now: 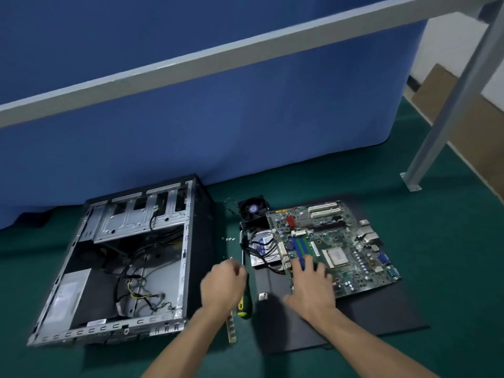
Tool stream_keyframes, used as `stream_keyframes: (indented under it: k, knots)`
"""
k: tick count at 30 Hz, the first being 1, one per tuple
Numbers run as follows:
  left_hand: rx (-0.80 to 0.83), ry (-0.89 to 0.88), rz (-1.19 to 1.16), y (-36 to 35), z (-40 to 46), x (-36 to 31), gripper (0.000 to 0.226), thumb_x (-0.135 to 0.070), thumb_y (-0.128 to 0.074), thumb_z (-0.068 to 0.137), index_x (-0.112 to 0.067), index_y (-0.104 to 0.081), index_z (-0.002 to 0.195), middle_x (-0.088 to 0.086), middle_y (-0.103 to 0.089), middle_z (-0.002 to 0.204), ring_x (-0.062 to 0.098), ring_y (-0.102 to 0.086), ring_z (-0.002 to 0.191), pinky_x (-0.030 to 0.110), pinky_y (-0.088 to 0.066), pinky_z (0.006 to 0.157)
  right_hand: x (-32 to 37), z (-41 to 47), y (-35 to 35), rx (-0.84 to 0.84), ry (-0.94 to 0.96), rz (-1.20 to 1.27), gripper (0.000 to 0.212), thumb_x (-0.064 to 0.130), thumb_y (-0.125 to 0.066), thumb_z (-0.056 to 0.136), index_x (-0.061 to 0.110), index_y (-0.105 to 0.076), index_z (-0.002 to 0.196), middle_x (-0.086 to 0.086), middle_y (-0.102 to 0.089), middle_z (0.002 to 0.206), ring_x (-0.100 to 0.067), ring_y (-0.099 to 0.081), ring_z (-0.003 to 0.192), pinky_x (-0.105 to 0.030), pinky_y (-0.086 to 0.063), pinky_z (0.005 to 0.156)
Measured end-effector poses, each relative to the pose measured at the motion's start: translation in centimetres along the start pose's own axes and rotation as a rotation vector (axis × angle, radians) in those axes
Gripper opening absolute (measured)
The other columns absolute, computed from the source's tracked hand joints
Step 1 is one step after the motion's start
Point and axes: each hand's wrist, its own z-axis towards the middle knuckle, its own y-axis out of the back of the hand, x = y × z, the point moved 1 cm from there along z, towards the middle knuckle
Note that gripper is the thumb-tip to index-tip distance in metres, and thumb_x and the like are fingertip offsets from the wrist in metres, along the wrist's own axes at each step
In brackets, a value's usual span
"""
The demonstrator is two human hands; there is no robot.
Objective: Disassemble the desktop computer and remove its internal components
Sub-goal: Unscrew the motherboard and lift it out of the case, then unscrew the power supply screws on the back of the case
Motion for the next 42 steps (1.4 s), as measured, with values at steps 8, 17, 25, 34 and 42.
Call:
stream_keyframes:
  k: [8,17,25,34,42]
  knots:
    - [-0.2,-0.366,0.383,1.6,-0.2,5.9,0.038,-0.011,-0.081,0.056,-0.016,-0.045,0.044,-0.007,-0.043,0.037,0.011,-0.035,0.03,0.015,-0.023,0.033,0.2,3.1,0.2,0.005,-0.016,-0.046,0.066,0.052,-0.057,0.084,0.018,-0.034,0.136,-0.011,-0.031,0.137,-0.033,-0.038,0.119,-0.043,-0.038,0.099]
    - [-0.256,-0.329,0.231,1.2,0.3,6.9,0.039,-0.013,-0.08,0.055,-0.017,-0.042,0.045,-0.006,-0.042,0.038,0.013,-0.038,0.031,0.012,-0.011,0.038,6.7,2.4,-1.3,0.054,0.161,0.187,0.027,0.037,-0.045,0.094,0.015,-0.054,0.08,0.001,-0.057,0.074,-0.021,-0.061,0.075,-0.028,-0.042,0.062]
    - [-0.304,-0.354,0.173,1.2,0.6,7.0,0.026,-0.021,-0.063,0.06,-0.017,-0.041,0.045,-0.005,-0.043,0.039,0.015,-0.039,0.032,0.01,-0.006,0.043,10.3,4.8,-6.0,0.221,-0.058,0.17,0.044,0.054,-0.053,0.089,0.011,-0.055,0.099,-0.004,-0.067,0.096,-0.022,-0.063,0.087,-0.027,-0.04,0.064]
    - [-0.278,-0.336,-0.02,1.4,0.3,7.7,0.029,-0.024,-0.055,0.066,-0.02,-0.033,0.048,-0.005,-0.035,0.039,0.013,-0.028,0.038,0.016,-0.013,0.039,11.0,1.4,-5.2,0.258,-0.156,0.49,0.032,0.038,-0.062,0.083,0.019,-0.046,0.063,0.001,-0.051,0.065,-0.018,-0.051,0.061,-0.027,-0.031,0.047]
    - [-0.014,-0.094,-0.9,4.3,-1.7,11.7,0.028,-0.021,-0.05,0.088,-0.017,-0.044,0.061,-0.005,-0.045,0.056,0.013,-0.039,0.054,0.029,-0.033,0.054,17.5,-7.4,-1.1,-0.175,-0.064,0.682,0.019,0.028,-0.046,0.084,0.012,-0.045,0.075,-0.005,-0.056,0.07,-0.022,-0.049,0.065,-0.034,-0.036,0.059]
